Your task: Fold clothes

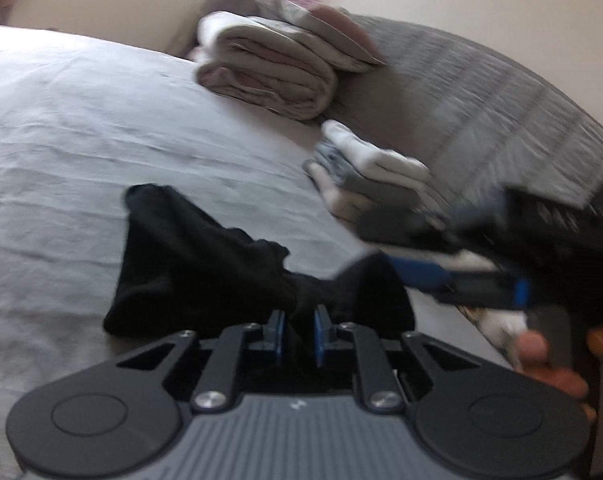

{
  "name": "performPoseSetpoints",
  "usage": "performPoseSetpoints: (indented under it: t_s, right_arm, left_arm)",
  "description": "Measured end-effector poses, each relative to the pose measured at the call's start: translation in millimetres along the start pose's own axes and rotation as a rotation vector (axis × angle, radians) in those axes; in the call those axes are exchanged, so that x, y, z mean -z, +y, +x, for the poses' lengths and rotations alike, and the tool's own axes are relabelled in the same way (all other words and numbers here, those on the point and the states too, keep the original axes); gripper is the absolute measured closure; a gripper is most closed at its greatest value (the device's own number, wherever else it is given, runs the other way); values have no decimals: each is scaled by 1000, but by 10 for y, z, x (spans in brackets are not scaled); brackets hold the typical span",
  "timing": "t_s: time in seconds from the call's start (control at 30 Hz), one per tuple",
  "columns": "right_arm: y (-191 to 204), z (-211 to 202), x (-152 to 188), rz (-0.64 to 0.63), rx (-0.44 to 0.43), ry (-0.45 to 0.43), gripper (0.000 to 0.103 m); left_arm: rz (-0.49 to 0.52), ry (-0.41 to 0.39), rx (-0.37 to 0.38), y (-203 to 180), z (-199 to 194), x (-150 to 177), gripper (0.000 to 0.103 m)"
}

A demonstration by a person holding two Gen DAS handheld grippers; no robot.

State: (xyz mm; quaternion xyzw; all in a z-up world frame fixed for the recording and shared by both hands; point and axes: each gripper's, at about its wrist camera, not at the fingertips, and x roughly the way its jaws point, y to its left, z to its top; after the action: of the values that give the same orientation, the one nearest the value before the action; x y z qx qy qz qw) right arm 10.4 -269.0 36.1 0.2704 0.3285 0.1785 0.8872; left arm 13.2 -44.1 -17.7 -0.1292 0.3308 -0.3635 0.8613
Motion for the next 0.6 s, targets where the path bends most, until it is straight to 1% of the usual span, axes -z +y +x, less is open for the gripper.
performPoseSetpoints:
  t_s: [0.17,0.2,0.23,0.27,0.3,0.33,0.4,0.5,0.6]
  right_arm:
    - [10,218,62,-10,35,82,44]
    - [0,253,73,-9,41,91,47]
    - [-16,276,79,-8,45,96,53]
    - [-32,298,86,-6,49,102,57]
    - [-48,321,92,-5,54,107,66]
    - [-59,328,104,-5,50,112,82]
    - [-80,344,128,-6,44,123,98]
    - [-17,303,164,-12,-6,122,98]
    - [45,266,195,-18,-56,124,98]
  left_arm:
    - [64,37,78,-111,-43,77,90]
    - [75,47,88,-124,-60,91,90]
    - [90,58,94,-133,-82,103,90]
    - [103,65,97,-141,-107,118,90]
    - [115,72,99,-150,-132,133,90]
    - [125,78,101,-151,-166,144,90]
    - [140,87,94,-136,-241,155,90]
    - [136,102,62,-55,-370,144,88]
    - [69,62,23,122,-553,49,88]
